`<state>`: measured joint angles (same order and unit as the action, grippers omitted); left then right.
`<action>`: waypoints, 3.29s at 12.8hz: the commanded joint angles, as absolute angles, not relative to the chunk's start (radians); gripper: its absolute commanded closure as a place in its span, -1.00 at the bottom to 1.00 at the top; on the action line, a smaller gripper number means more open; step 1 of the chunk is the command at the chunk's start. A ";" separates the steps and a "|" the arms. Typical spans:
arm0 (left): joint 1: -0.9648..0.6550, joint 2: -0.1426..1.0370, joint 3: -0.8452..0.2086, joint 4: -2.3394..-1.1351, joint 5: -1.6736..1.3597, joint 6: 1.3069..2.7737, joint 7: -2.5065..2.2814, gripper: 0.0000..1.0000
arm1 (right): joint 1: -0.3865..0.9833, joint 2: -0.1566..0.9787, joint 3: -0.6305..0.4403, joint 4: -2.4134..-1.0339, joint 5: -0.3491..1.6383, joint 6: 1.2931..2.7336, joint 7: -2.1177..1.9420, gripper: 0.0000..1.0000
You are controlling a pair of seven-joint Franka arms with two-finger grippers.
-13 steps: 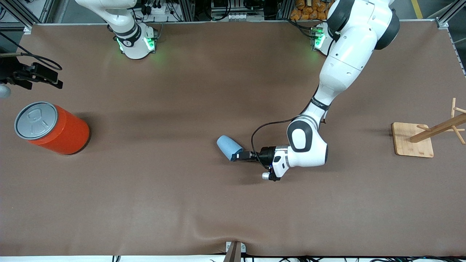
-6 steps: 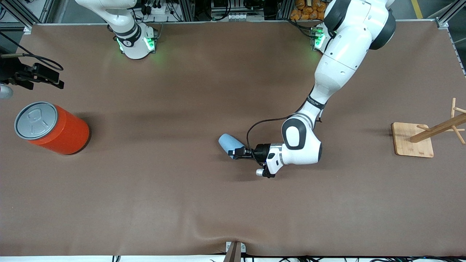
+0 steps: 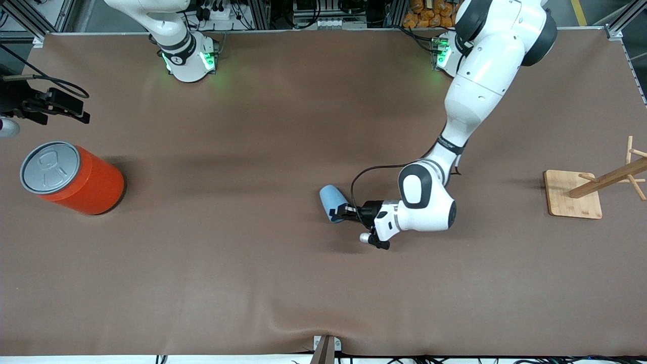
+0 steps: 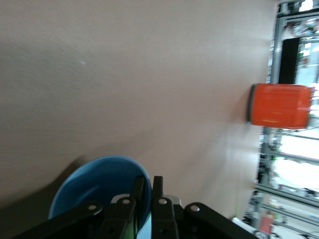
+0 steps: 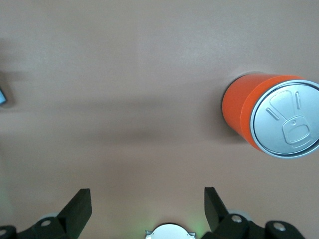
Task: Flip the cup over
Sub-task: 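Carry the cup with the left gripper toward the wooden stand, then lower the cup upright onto the table with the left gripper, then open the left gripper and raise it away from the cup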
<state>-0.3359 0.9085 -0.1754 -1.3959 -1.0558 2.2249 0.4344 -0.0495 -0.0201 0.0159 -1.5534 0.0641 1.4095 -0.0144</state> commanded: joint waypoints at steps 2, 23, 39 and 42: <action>-0.324 0.757 -0.149 -1.417 -0.749 2.218 0.153 1.00 | -0.048 -0.028 0.015 -1.565 0.081 1.413 -0.003 -1.00; 0.040 0.336 -0.144 -2.304 -0.054 3.228 0.109 1.00 | -0.048 -0.023 0.015 -1.566 0.080 1.419 -0.003 -1.00; 0.060 0.221 -0.155 -2.232 -0.063 2.863 0.103 -1.00 | -0.046 -0.015 0.017 -1.566 0.080 1.424 -0.003 -1.00; 0.061 0.184 -0.158 -2.122 -0.067 2.638 0.100 -1.00 | -0.046 -0.017 0.017 -1.566 0.080 1.422 -0.005 -1.00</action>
<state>0.0430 0.2122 -0.1414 -2.1758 -0.0707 2.7564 0.1111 -0.0491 -0.0145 0.0175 -1.5642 0.0641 1.4174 -0.0144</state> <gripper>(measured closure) 0.000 0.000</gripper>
